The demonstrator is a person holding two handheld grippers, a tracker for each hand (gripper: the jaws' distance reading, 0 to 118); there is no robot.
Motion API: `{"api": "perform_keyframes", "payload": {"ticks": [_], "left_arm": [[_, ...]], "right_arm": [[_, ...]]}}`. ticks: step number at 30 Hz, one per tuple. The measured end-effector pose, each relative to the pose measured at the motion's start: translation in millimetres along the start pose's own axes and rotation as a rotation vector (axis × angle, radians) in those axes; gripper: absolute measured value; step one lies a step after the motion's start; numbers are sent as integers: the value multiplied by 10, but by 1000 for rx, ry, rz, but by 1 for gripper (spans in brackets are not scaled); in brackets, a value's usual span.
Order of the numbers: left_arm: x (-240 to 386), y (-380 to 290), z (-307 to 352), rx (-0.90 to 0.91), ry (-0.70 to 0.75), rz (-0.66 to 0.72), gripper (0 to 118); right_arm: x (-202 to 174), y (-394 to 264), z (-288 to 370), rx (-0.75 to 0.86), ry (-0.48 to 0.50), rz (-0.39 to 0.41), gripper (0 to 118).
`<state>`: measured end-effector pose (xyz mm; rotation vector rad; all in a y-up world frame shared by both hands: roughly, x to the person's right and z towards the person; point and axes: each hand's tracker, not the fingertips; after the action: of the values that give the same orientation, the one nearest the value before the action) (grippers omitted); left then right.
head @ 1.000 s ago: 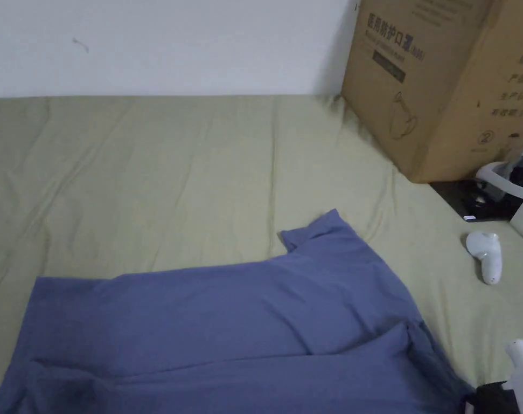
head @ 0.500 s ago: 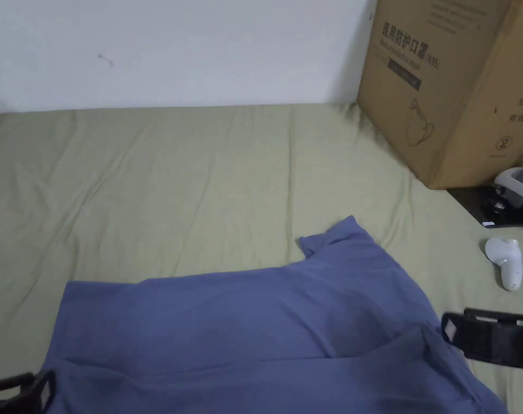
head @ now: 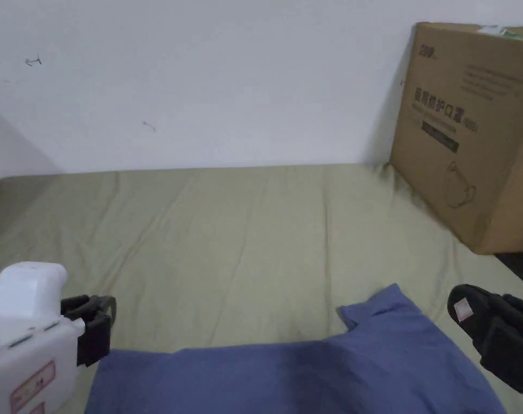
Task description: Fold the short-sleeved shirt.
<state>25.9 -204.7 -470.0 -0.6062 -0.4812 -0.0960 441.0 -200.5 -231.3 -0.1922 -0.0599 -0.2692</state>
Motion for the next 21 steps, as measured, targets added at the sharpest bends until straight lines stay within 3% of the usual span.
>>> {"api": "perform_keyframes", "payload": {"ticks": [3, 6, 7, 9, 11, 17, 21], "left_arm": [[-640, -9, -802, -265, -48, 142, 0], [-1057, -181, -1363, -329, 35, 149, 1], [-1149, -249, -1529, -331, 38, 159, 11], [-1253, -377, -1802, -350, 45, 167, 71], [-1192, -540, -1963, -382, 40, 174, 116], [-1096, -858, -2416, -436, 51, 117, 118], [-817, -875, -2225, -363, 79, -40, 118]], "right_arm": [[40, -52, -102, -73, -7, 0, 4], [77, -127, -199, -121, -18, -18, 4], [87, -157, -239, -146, -25, -24, 4], [109, -202, -318, -186, -40, -28, 4], [145, -239, -401, -223, -43, -38, 4], [205, -288, -591, -281, -57, -48, 4], [434, -358, -679, -306, -63, -83, 4]]}}
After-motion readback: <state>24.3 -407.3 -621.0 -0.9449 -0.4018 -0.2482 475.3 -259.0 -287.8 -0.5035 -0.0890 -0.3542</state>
